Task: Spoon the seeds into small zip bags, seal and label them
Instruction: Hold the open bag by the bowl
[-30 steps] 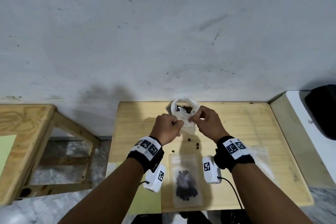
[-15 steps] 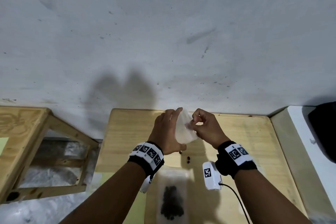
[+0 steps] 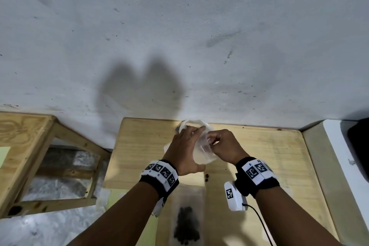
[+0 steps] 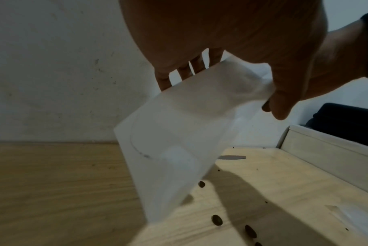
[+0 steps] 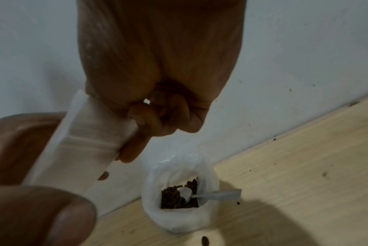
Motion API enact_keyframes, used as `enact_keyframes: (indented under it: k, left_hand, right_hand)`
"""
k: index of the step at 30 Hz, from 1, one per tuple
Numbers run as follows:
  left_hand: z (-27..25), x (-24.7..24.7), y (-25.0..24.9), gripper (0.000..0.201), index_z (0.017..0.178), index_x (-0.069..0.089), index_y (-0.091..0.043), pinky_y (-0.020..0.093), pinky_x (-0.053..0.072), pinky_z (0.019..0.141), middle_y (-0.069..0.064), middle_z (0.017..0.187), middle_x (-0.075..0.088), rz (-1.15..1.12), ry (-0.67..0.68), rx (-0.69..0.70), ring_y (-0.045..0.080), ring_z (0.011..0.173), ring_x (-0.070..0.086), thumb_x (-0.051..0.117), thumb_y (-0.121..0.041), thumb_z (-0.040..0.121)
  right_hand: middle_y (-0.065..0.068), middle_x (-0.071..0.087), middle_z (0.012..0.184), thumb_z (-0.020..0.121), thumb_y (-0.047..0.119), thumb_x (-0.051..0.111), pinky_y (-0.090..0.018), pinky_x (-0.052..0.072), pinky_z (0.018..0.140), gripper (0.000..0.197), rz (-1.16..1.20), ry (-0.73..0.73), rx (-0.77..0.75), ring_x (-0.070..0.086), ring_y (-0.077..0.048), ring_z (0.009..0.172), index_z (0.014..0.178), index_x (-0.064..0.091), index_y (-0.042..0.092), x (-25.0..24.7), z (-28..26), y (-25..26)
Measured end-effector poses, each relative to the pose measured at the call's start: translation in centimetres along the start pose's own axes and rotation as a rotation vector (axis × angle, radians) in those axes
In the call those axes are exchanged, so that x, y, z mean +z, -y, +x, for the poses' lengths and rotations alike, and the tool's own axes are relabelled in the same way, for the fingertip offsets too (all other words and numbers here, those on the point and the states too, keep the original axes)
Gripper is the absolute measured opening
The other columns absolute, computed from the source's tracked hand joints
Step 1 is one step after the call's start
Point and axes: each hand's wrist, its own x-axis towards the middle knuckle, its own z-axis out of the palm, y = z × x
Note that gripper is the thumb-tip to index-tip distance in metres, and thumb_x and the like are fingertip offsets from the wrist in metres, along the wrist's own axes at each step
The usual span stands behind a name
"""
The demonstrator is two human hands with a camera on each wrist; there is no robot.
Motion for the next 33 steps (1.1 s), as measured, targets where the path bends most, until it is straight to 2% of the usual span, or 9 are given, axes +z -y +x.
enact_keyframes:
  k: [7,10,13,16,19,23,27,30,33]
  left_hand:
    - [0.0,-0.1,0.6,0.106,0.145,0.037,-0.025,0.031,0.043,0.101,-0.01,0.139,0.04,-0.168,-0.058,-0.064,0.013,0.126,0.044,0.09,-0.042,0.054]
    - [0.1,-0.2,1.3,0.091,0.139,0.046,-0.026,0.03,0.047,0.093,-0.01,0.132,0.047,-0.252,-0.06,-0.101,0.011,0.117,0.051,0.09,-0.029,0.059]
    - [0.1,0.1,2.7,0.092,0.139,0.047,-0.026,0.024,0.042,0.093,-0.009,0.133,0.052,-0.299,-0.059,-0.203,0.012,0.119,0.053,0.092,-0.028,0.058]
    - [0.3,0.0,4.4,0.099,0.143,0.046,-0.02,0.022,0.041,0.095,-0.007,0.132,0.055,-0.418,-0.067,-0.407,0.011,0.117,0.054,0.094,-0.026,0.057]
    - [0.7,0.1,6.2,0.082,0.129,0.058,-0.021,0.024,0.046,0.088,-0.005,0.121,0.063,-0.49,-0.052,-0.564,0.015,0.11,0.059,0.094,-0.027,0.056]
    - [1.7,0.8,7.6,0.064,0.108,0.067,-0.026,0.02,0.045,0.073,-0.005,0.108,0.07,-0.622,-0.071,-0.672,0.013,0.099,0.065,0.096,-0.026,0.05]
    - [3.2,1.1,7.6,0.076,0.115,0.068,-0.027,0.026,0.051,0.08,-0.009,0.116,0.069,-0.677,-0.002,-0.655,0.013,0.101,0.066,0.096,-0.03,0.044]
    - [4.2,1.2,7.2,0.084,0.121,0.063,-0.026,0.035,0.052,0.093,-0.008,0.122,0.064,-0.645,0.057,-0.625,0.015,0.108,0.062,0.095,-0.035,0.043]
    - [5.0,1.3,7.0,0.086,0.13,0.058,-0.021,0.034,0.049,0.095,-0.006,0.122,0.058,-0.639,0.089,-0.645,0.017,0.114,0.056,0.095,-0.028,0.052]
  right_hand:
    - [0.021,0.059,0.059,0.071,0.006,0.061,-0.034,0.051,0.068,0.04,-0.091,-0.114,0.027,0.057,-0.01,0.066,0.066,0.067,0.045,1.4,0.5,-0.3]
    - [0.023,0.064,0.063,0.076,0.002,0.06,-0.028,0.049,0.067,0.045,-0.071,-0.1,0.05,0.061,-0.005,0.069,0.069,0.068,0.046,1.7,0.5,-0.8]
    - [0.013,0.074,0.078,0.085,0.001,0.068,-0.014,0.045,0.064,0.033,0.112,-0.079,0.13,0.064,0.001,0.071,0.079,0.077,0.032,2.0,0.3,-0.9]
    - [0.009,0.074,0.083,0.084,0.008,0.073,-0.016,0.047,0.067,0.017,0.195,-0.275,0.194,0.065,-0.001,0.076,0.084,0.078,0.024,1.4,0.2,-2.1]
    - [0.004,0.071,0.097,0.083,0.026,0.076,-0.03,0.049,0.078,0.015,0.055,-0.482,0.317,0.066,-0.017,0.095,0.097,0.073,0.027,0.5,0.3,-4.0]
    - [-0.003,0.065,0.12,0.077,0.057,0.076,-0.031,0.042,0.079,0.06,-0.169,-0.302,0.538,0.063,-0.023,0.107,0.125,0.062,0.024,-0.3,1.0,-4.8]
    - [0.003,0.062,0.118,0.07,0.08,0.065,-0.031,0.046,0.085,0.079,-0.36,0.053,0.69,0.062,-0.022,0.113,0.121,0.064,0.021,-0.4,2.1,-5.1]
    - [-0.001,0.067,0.11,0.076,0.075,0.063,-0.031,0.051,0.081,0.065,-0.486,0.159,0.67,0.064,-0.021,0.099,0.107,0.072,0.019,0.2,2.7,-6.0]
    - [-0.001,0.065,0.079,0.085,0.055,0.067,-0.028,0.045,0.063,0.038,-0.454,0.121,0.622,0.063,-0.021,0.079,0.076,0.067,0.018,0.5,2.7,-6.3]
